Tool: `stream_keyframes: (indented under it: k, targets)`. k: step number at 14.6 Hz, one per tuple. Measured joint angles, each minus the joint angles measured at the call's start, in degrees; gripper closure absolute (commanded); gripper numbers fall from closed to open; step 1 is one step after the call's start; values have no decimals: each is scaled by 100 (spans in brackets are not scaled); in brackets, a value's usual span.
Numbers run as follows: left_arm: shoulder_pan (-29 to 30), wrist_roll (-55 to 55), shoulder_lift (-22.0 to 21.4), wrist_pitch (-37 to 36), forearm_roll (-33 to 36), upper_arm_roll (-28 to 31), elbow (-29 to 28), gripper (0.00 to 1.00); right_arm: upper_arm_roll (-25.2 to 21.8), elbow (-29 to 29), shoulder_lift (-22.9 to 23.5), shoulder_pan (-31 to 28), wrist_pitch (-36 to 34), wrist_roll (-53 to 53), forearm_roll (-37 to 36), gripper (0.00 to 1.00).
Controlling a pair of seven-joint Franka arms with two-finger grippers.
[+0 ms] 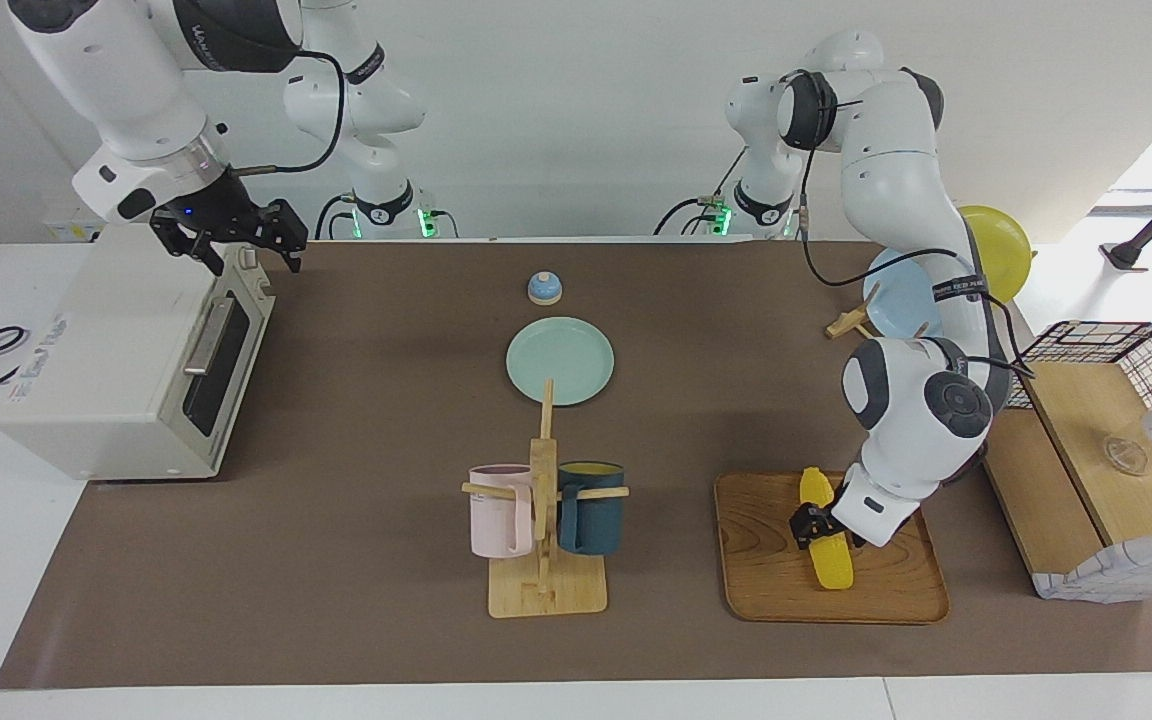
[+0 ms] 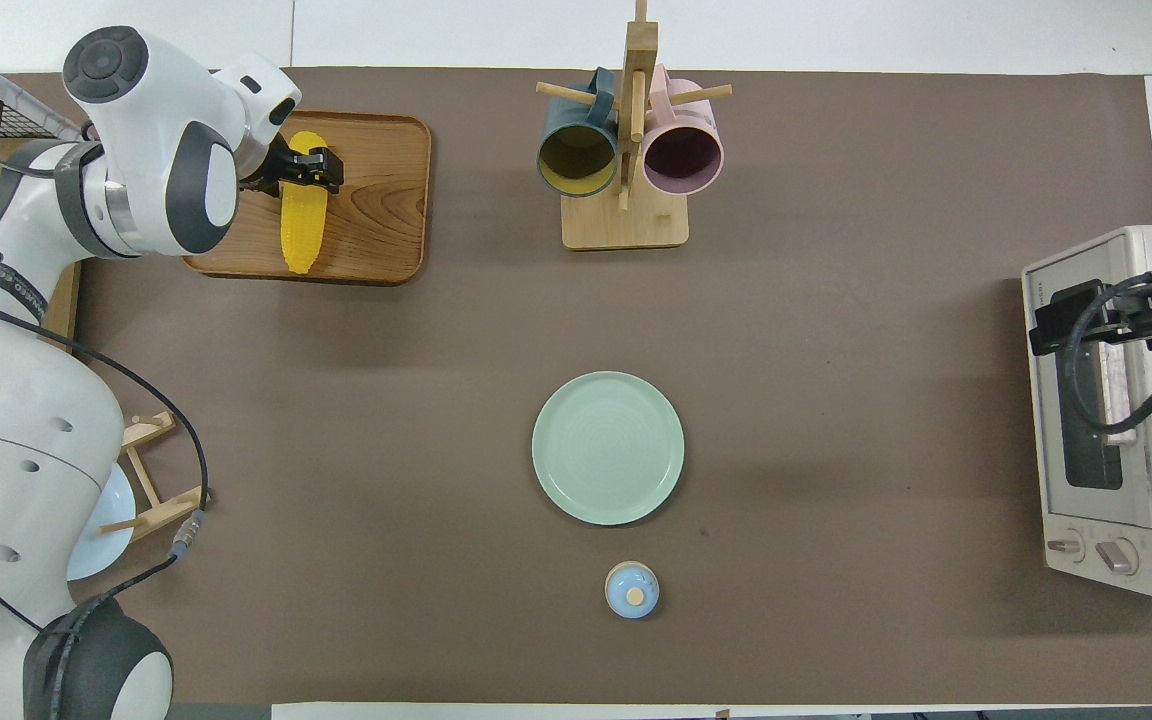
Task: Put corn in oven
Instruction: 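Close the left gripper on the corn and lift it off the tray, then carry the corn with the left gripper over the green plate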
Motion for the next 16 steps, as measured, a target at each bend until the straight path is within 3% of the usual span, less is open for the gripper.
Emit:
stream_keyframes:
  k: [8, 13, 16]
  targets:
    - [-1, -47, -170, -200, -750, 8, 181, 100, 0, 0, 0, 0, 0, 0, 0, 0]
    - [-115, -518, -1006, -1194, -770, 2, 98, 100, 0, 0, 0, 0, 0, 0, 0, 0]
    - [-454, -924, -1840, -1485, -773, -2, -622, 100, 0, 0, 0, 1, 0, 0, 0, 0]
